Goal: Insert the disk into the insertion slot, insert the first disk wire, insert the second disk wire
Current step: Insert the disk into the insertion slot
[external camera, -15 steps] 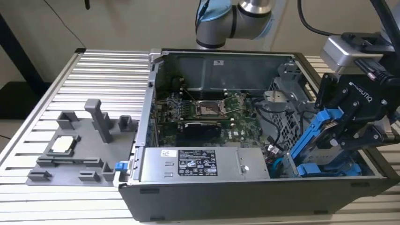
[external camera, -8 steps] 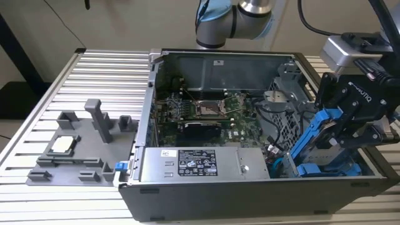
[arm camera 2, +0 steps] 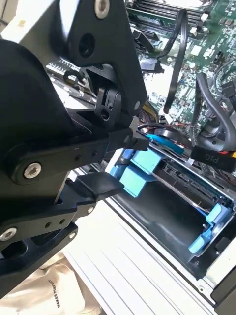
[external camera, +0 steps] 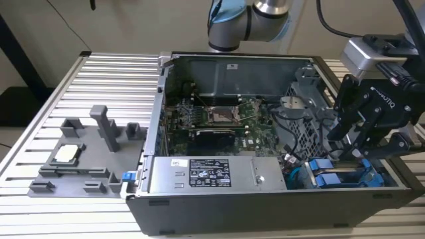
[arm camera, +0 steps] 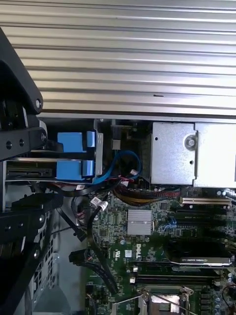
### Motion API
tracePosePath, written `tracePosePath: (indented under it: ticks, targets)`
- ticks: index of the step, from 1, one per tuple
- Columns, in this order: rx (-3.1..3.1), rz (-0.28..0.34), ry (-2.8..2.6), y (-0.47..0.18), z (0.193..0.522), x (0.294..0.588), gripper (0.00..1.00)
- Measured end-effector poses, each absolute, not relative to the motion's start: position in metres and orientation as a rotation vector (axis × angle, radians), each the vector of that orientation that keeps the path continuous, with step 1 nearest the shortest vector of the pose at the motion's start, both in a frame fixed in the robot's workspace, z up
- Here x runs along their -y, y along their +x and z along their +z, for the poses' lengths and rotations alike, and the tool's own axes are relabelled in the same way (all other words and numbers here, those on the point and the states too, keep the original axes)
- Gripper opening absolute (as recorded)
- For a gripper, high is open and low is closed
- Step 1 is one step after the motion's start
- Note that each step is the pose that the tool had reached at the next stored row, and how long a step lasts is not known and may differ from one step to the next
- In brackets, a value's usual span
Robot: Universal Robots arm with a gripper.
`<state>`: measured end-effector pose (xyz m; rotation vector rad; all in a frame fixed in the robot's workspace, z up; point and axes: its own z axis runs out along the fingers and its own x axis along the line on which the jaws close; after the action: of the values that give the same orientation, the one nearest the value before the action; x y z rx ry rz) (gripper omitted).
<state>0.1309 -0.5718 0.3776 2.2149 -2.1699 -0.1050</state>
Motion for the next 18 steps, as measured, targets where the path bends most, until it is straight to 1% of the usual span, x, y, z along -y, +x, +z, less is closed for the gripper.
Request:
tracePosePath:
  ticks: [7, 10, 13, 18]
  targets:
    - [2.164, -0.096, 2.208, 0.131, 0.387, 0.571, 0.47]
    - [2.190, -0.069, 2.236, 0.131, 0.387, 0.571, 0.47]
    - [2.218, -0.056, 2.267, 0.130, 0.387, 0.571, 0.47]
    - [2.240, -0.080, 2.290, 0.130, 0.389, 0.571, 0.47]
